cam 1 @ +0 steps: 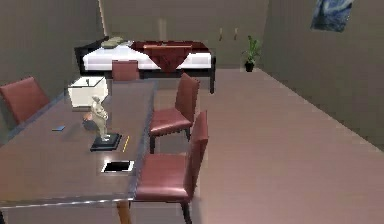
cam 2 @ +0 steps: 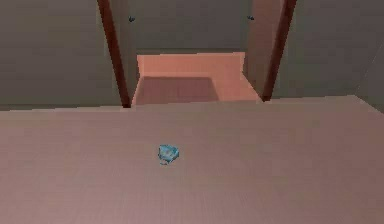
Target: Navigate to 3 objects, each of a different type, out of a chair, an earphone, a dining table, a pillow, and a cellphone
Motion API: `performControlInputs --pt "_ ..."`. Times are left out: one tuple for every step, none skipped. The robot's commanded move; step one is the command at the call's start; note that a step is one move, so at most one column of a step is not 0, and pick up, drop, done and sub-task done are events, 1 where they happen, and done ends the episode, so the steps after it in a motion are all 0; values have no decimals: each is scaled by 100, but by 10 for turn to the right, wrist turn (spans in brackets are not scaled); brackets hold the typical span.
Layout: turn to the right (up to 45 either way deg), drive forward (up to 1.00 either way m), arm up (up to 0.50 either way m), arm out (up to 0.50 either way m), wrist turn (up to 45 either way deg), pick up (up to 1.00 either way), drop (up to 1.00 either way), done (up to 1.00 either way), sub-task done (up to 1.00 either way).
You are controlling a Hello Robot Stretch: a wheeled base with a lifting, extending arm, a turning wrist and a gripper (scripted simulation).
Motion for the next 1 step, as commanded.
performControlInputs --pt "0 10 0 0 0 0 0 0 0"
